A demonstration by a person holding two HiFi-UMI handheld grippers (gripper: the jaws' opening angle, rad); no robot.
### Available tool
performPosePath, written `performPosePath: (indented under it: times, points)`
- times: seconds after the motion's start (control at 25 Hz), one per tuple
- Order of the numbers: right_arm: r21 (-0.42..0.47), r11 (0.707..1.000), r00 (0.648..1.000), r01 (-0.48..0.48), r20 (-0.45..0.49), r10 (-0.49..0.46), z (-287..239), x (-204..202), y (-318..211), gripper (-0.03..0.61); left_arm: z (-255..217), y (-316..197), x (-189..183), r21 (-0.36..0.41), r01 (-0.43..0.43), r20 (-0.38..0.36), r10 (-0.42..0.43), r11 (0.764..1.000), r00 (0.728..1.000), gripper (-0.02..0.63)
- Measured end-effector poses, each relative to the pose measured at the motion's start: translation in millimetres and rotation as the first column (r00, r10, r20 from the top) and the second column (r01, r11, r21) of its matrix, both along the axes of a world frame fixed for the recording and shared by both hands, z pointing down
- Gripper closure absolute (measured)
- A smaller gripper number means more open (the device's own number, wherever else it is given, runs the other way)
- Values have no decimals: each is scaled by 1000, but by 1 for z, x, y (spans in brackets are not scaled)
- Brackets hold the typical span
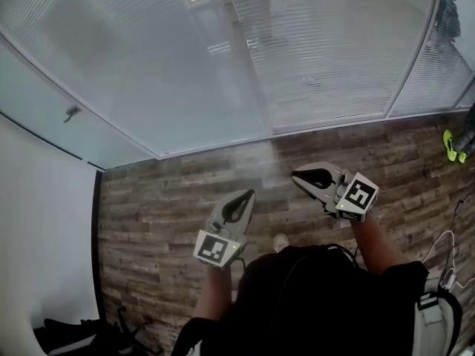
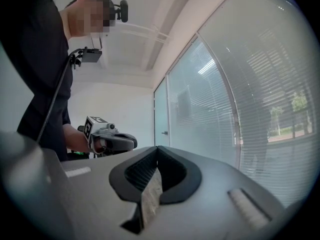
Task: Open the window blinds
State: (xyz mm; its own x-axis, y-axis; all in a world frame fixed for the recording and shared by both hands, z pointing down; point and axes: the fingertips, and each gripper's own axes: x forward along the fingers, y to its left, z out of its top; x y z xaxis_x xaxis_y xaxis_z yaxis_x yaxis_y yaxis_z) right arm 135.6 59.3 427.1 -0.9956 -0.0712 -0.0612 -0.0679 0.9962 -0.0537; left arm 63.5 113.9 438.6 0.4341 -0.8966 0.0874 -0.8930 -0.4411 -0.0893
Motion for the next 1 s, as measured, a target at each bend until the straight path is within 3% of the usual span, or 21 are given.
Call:
performPosePath:
  times: [0.64,1.0]
  points:
    - [28,998,997,-59,-39,60,4,-88,-41,574,15,-41,-75,1,-94,-47,94,996,994,609]
    - [40,995,990,-86,-108,90,12,-97,-48,574,21,-46,-94,15,-95,-91,96,995,991,609]
